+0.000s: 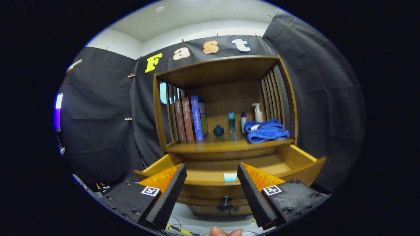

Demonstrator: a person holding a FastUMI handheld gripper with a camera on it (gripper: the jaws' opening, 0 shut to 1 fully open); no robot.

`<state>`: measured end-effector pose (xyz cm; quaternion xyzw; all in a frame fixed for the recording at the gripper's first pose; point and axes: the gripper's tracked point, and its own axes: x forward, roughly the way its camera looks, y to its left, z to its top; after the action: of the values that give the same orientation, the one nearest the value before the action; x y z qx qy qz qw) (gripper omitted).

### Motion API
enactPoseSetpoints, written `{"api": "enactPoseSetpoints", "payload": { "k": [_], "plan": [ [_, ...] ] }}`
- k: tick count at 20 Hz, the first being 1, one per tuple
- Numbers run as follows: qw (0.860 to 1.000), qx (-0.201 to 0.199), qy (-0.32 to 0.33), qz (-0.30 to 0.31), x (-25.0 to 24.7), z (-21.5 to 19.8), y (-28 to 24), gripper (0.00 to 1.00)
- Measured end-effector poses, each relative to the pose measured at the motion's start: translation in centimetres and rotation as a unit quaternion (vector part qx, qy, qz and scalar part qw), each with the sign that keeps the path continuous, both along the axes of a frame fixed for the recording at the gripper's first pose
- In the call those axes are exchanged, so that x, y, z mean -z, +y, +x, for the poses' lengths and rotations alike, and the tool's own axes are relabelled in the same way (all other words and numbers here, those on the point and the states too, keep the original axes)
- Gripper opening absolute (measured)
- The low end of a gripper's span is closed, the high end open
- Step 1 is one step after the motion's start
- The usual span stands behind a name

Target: Pull open the drawer, take out the items inside it, and place them on the countertop above the cabinet.

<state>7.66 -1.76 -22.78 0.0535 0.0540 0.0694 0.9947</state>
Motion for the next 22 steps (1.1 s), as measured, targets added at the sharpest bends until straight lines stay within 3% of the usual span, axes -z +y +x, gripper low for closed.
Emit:
{"api": "enactPoseSetpoints", "payload": {
  "k": [4, 6, 9, 12, 16, 22],
  "plan": [
    [0.999, -0.022, -0.003, -0.030, -4.1, 3.0, 0.5, 0.99],
    [0.997, -0.048, 0.043, -0.040, -3.6, 4.3, 1.3, 0.99],
    [0.987, -0.091, 0.129, -0.003, -2.7, 5.7, 3.4, 0.99],
    [0.975, -0.094, 0.199, -0.016, -0.7, 8.0, 3.4, 0.99],
    [0.940, -0.092, 0.327, -0.027, 4.6, 8.9, 3.5, 0.99],
    [0.884, -0.065, 0.461, -0.048, 12.7, 10.7, 1.6, 1.00]
  ]
}}
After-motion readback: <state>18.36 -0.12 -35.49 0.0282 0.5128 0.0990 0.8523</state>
